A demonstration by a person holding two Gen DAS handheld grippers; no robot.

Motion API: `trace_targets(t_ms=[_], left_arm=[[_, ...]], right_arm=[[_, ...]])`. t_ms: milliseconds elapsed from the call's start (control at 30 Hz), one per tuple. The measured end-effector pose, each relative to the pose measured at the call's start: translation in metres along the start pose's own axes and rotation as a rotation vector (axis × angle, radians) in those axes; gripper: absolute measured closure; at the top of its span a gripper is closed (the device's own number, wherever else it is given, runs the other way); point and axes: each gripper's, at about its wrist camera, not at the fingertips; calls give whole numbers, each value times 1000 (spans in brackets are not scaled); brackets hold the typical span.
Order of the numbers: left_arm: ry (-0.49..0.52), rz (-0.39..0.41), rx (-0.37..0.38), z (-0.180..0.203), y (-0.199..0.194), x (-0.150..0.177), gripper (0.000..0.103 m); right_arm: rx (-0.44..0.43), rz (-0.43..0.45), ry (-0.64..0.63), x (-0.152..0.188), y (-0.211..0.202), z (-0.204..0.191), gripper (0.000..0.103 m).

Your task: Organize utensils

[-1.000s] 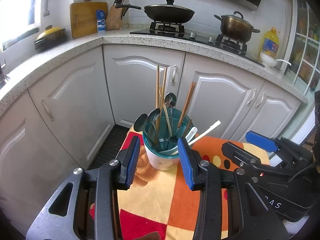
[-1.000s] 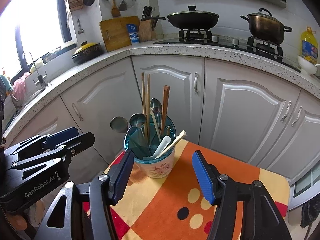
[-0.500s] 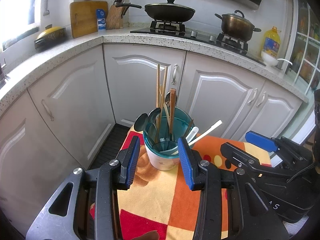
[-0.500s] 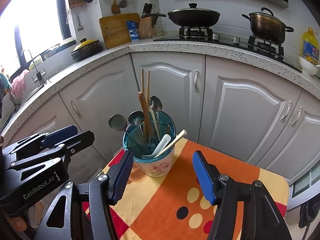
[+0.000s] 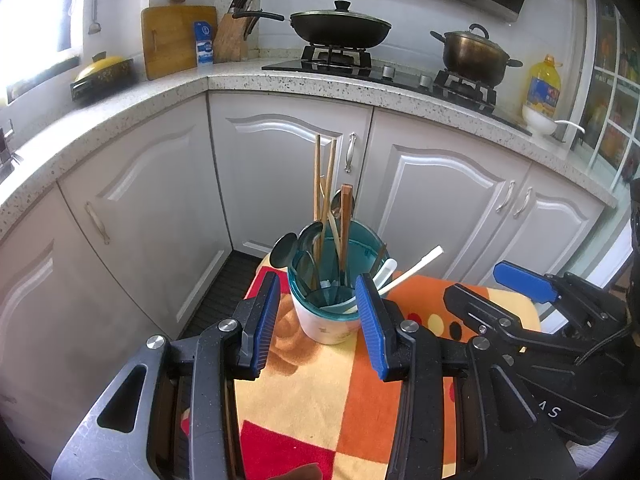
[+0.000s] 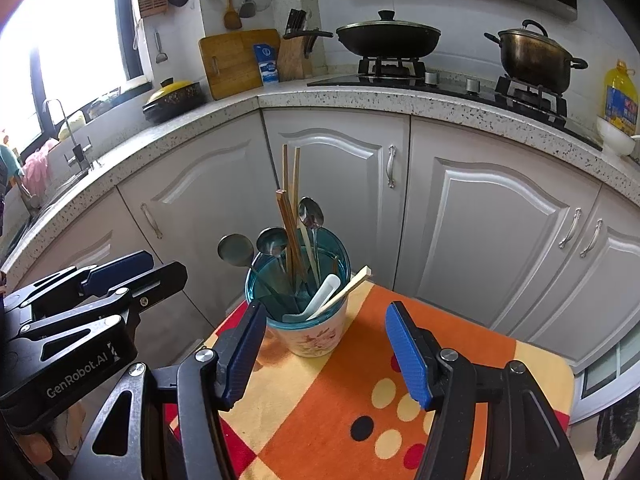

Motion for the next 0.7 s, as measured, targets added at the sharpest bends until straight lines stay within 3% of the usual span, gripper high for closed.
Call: trace_targets(t_ms=[700], left_arm=[[-9, 30, 6, -1, -4, 0, 65]], right_arm=[[-12, -17, -8, 1, 4, -1, 42]])
Point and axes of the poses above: each gripper's, at about its wrist camera, not at the fingertips, and y roughly the way its jaws point, z to its right, x to its underside, and after that the axes turned 6 degrees about y, right-handed
